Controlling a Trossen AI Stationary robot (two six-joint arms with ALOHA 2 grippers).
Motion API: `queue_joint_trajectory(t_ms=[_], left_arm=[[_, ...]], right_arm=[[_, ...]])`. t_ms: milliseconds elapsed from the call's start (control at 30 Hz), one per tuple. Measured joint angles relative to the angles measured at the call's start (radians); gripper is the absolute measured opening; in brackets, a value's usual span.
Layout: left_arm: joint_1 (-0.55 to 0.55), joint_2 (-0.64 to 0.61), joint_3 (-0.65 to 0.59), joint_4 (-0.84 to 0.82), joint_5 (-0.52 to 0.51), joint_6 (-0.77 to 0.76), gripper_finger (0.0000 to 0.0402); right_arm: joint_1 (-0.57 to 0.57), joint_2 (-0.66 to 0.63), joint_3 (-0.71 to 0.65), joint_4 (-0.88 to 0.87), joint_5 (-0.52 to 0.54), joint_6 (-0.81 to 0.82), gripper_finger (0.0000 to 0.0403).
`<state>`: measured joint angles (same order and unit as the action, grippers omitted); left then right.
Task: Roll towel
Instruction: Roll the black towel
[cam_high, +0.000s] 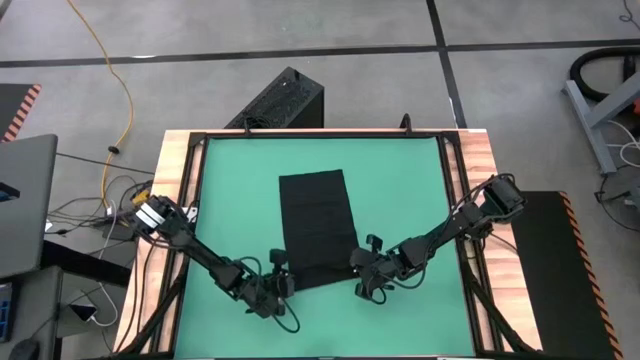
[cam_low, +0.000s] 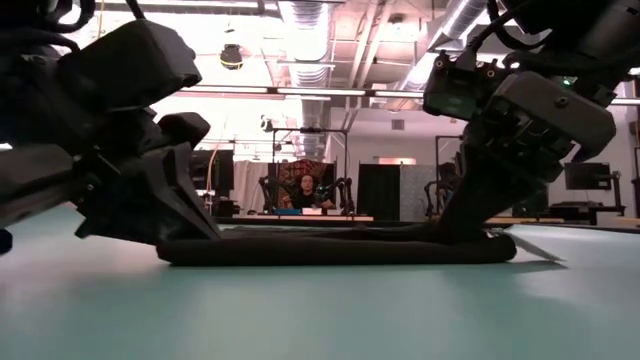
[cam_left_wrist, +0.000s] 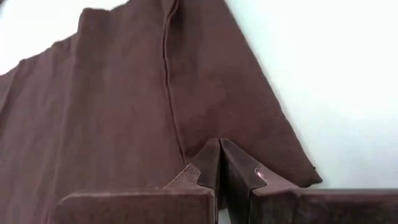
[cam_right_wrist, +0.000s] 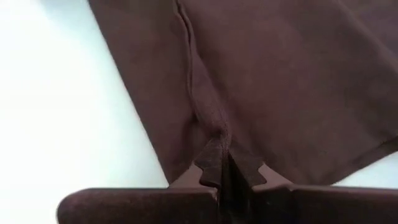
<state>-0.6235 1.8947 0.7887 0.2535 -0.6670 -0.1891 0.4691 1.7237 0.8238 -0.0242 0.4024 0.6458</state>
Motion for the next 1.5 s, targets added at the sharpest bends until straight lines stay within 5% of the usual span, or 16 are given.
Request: queue_joint_trajectory(t_ms=[467,667,833,1167,1500], left_arm=[[-0.033,0.003,0.0,-0.085,0.006,-0.067,0.0],[-0.033,0.002,0.002,-0.125,0.006,-0.058,0.0],[-0.033,0.001,0.002,-0.135,0.008,-0.043,0.0],[-0.041,0.002,0.001,-0.15,0.023,-0.04,0.0],[-0.051,0.002,0.001,-0.199,0.016,-0.069,0.0]], right_arm=[[0.085,-0.081,0.001,-0.073,0.175,-0.048,0.0161],[0.151,-0.175,0.002,0.007,0.263,-0.32,0.0196],[0.193,-0.12,0.003,0.148,0.227,-0.518,0.0189],[0.137,0.071,0.001,0.147,0.232,-0.463,0.0094],[0.123,0.08,0.001,0.126,0.205,-0.323,0.0085]])
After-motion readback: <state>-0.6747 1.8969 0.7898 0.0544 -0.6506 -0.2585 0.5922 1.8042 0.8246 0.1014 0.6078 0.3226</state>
